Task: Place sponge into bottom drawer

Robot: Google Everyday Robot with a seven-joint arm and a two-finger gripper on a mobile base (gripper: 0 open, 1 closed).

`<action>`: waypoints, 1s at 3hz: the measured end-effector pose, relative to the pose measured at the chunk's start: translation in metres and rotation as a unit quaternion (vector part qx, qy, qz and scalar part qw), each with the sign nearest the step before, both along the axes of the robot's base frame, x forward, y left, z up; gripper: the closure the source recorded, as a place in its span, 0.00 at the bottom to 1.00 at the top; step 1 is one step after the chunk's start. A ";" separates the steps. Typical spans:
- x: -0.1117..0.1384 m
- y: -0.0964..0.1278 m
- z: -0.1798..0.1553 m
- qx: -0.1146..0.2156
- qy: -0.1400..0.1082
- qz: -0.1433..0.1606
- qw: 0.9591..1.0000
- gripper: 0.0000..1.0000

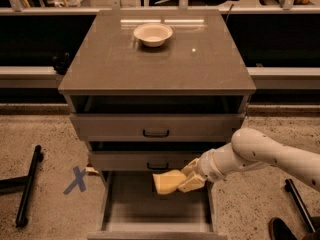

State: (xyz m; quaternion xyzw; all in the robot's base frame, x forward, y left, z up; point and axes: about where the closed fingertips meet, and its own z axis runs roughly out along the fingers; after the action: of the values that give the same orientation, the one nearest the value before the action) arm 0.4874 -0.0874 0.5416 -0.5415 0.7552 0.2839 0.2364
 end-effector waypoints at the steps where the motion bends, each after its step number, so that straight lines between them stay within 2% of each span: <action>1: 0.000 0.000 0.000 0.000 0.000 0.000 1.000 1.00; 2: 0.010 -0.003 -0.025 -0.014 -0.019 0.016 1.000 1.00; 3: 0.028 -0.014 -0.070 -0.037 -0.028 0.018 0.999 1.00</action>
Offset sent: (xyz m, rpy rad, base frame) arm 0.0270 -0.0106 -0.0595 -0.0733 -0.0995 0.0729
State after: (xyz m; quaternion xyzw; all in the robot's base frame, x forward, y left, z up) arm 0.5155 -0.1015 0.4715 -0.5709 0.7487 0.2443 0.2320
